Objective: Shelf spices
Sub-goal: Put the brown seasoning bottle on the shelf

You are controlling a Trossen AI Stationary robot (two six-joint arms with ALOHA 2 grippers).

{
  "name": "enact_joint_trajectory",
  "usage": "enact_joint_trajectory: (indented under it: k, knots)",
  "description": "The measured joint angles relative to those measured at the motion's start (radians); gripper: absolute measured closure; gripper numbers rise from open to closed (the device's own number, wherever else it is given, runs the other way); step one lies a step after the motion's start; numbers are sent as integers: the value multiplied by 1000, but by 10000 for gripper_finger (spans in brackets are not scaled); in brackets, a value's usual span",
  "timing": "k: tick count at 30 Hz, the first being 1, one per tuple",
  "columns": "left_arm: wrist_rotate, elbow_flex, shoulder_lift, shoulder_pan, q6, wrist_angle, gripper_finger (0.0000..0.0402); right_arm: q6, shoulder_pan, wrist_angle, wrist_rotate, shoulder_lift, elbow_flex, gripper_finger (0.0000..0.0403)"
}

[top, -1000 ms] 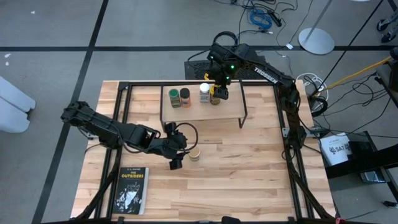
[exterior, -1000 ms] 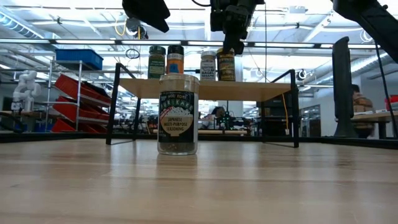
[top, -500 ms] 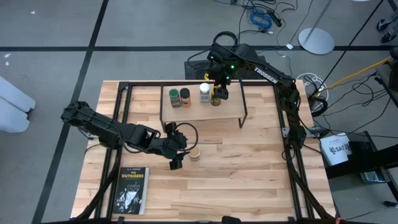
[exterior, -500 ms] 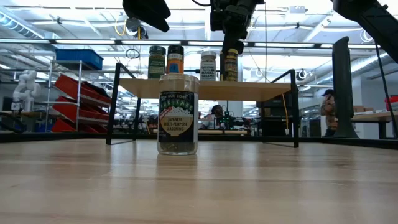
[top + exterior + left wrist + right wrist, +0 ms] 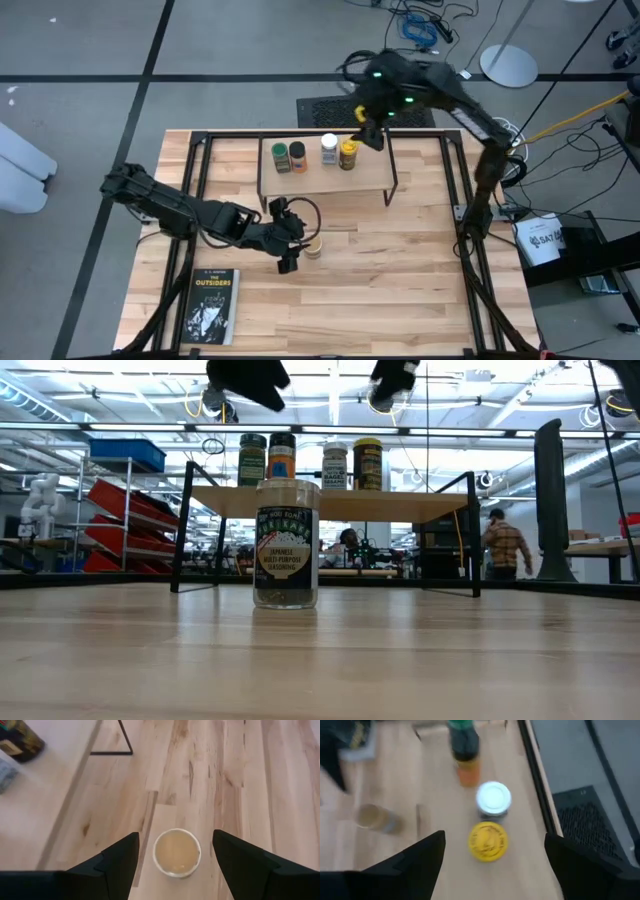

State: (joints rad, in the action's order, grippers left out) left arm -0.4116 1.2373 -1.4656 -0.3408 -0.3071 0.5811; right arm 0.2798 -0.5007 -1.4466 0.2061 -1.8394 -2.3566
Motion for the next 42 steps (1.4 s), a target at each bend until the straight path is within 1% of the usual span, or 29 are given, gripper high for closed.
enact_joint_trajectory:
  k: [5, 8, 10, 13, 17, 20, 22, 24, 26, 29, 32, 36, 42]
  knots:
    - [43, 0, -78, -2, -13, -9, 134, -74, 100, -59, -18, 131, 0, 73]
    - [67, 0, -132, -2, -3, -8, 114, -150, 212, -123, -134, 189, 1, 73]
    - [67, 0, -163, -2, 2, -10, 95, -208, 299, -121, -217, 225, 34, 73]
    - [21, 0, -196, 5, -2, -20, 67, -293, 426, -118, -284, 280, 112, 73]
    - [15, 0, -215, 23, -9, -21, 41, -401, 562, -106, -408, 343, 259, 73]
    - [17, 0, -221, 39, -9, -23, 34, -452, 631, -53, -454, 384, 406, 73]
    - [63, 0, -222, 55, -3, -21, 34, -483, 670, 0, -467, 416, 509, 73]
    - [128, 0, -222, 69, -2, -24, 34, -501, 698, 70, -470, 445, 614, 73]
    - [169, 0, -222, 78, -1, -22, 34, -513, 722, 146, -470, 467, 713, 73]
    - [182, 0, -222, 85, 16, -22, 34, -523, 743, 280, -471, 499, 840, 73]
    - [216, 0, -223, 91, 33, -28, 38, -521, 753, 405, -472, 517, 941, 73]
    - [225, 0, -229, 99, 32, -30, 65, -501, 753, 514, -471, 519, 1023, 73]
    - [216, 0, -235, 100, 25, -35, 106, -488, 752, 564, -471, 519, 1062, 73]
